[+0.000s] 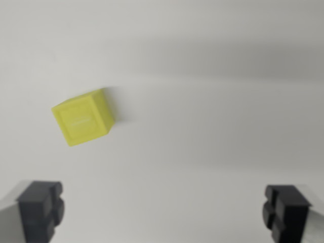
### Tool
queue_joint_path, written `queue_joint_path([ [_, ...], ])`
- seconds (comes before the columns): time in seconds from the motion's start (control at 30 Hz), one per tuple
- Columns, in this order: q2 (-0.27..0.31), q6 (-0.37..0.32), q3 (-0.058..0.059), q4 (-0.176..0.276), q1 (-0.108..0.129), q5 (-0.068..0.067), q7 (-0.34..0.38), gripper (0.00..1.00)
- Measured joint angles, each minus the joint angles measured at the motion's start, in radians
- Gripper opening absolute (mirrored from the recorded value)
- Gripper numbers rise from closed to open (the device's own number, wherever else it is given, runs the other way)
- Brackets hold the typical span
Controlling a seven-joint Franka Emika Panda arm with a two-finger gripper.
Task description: Pick yellow cube
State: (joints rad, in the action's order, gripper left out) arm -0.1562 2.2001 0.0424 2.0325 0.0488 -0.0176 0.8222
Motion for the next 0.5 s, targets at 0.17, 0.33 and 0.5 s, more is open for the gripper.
queue_joint_path([
  [0.17,-0.007,0.020,0.000,0.013,0.007,0.001,-0.006,1.00],
  [0.33,-0.015,0.040,0.000,0.026,0.014,0.002,-0.013,1.00],
  [0.5,-0.024,0.059,0.000,0.037,0.021,0.004,-0.019,1.00],
])
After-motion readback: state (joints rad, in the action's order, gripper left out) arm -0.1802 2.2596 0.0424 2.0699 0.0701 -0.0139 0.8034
